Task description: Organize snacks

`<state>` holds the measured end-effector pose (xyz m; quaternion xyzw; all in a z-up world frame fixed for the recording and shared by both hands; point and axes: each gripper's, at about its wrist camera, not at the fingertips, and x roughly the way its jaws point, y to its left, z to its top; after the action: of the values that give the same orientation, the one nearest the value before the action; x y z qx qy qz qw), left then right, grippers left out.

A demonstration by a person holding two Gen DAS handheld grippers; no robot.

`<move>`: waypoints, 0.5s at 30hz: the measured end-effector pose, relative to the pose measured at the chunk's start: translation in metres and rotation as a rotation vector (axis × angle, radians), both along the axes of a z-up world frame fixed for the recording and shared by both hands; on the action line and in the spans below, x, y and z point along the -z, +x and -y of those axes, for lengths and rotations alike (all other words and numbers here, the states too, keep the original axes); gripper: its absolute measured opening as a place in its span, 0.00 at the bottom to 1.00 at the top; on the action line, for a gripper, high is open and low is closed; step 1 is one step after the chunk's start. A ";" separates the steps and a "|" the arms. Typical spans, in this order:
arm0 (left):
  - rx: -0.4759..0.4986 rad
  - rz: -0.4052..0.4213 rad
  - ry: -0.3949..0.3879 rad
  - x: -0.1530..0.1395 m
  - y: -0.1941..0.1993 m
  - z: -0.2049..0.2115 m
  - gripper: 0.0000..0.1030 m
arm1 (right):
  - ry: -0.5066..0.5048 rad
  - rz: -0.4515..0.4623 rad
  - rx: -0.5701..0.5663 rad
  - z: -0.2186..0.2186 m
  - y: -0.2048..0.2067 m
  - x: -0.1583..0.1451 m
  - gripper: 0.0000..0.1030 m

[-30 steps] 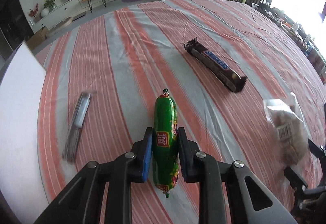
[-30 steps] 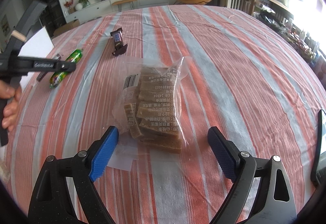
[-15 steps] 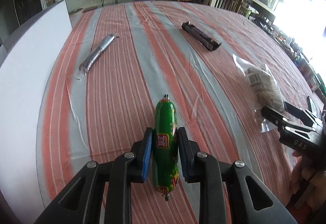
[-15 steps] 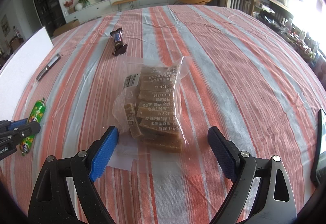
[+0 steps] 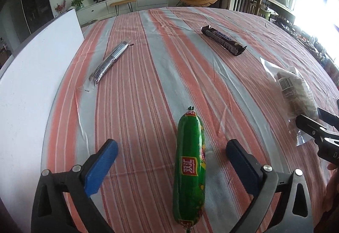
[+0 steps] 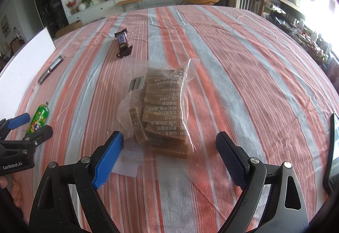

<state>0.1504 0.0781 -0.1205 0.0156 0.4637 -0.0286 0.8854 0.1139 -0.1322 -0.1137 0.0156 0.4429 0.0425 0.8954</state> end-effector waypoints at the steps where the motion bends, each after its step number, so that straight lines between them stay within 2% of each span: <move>1: 0.000 0.000 0.004 0.000 0.001 0.001 1.00 | 0.000 0.000 0.000 0.000 0.000 0.000 0.89; 15: -0.001 0.000 0.002 0.001 0.001 0.001 1.00 | 0.000 0.000 0.000 0.000 0.000 0.000 0.89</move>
<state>0.1519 0.0767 -0.1215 0.0166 0.4636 -0.0277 0.8855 0.1142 -0.1321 -0.1137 0.0155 0.4429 0.0426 0.8954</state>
